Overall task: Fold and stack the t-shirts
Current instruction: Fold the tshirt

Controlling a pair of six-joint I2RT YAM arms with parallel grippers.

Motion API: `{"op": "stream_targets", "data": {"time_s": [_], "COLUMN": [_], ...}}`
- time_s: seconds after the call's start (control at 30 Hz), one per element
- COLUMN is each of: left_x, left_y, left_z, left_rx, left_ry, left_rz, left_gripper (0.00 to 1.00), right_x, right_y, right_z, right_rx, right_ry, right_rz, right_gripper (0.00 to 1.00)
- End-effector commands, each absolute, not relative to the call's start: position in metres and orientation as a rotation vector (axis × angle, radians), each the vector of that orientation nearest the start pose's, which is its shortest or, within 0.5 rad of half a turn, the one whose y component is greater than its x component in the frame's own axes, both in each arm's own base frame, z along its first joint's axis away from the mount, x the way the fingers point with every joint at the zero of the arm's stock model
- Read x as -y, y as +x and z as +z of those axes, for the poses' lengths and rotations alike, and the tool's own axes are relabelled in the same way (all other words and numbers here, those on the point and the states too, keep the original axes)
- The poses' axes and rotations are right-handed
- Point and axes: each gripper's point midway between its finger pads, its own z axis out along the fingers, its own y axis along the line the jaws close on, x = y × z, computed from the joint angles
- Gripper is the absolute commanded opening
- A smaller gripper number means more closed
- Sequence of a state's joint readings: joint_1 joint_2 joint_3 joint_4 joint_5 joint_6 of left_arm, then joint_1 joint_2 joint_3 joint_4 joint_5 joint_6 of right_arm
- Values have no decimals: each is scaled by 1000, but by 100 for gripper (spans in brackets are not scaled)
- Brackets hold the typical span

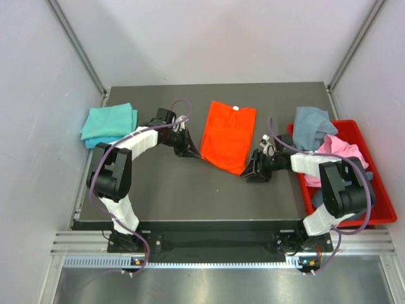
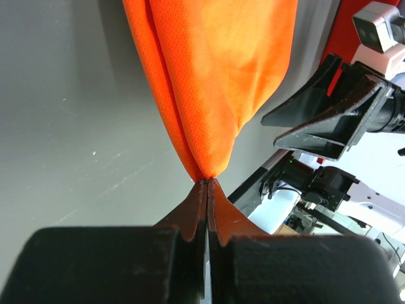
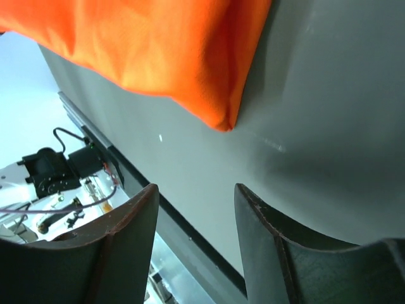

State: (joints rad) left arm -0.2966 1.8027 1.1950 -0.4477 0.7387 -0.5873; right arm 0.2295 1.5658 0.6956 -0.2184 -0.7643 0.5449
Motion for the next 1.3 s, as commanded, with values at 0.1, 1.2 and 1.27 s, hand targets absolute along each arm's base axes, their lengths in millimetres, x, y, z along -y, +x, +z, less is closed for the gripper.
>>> {"op": "stream_targets", "data": {"time_s": [0.1, 1.2, 1.27], "left_x": [242, 241, 241], "left_y": [325, 320, 320], "left_z": [103, 122, 126], "left_rx": [-2710, -2662, -2648], "left_ry": [-59, 26, 55], "left_rz": [-1239, -1221, -1218], "left_gripper": [0, 0, 0], "right_x": [-216, -193, -191], "right_y": [271, 287, 289], "right_z": [44, 69, 85], "right_rx": [-2676, -2657, -2634], "right_ry": [146, 36, 11], "right_rz": [1250, 1062, 1057], "right_gripper": [51, 0, 0]}}
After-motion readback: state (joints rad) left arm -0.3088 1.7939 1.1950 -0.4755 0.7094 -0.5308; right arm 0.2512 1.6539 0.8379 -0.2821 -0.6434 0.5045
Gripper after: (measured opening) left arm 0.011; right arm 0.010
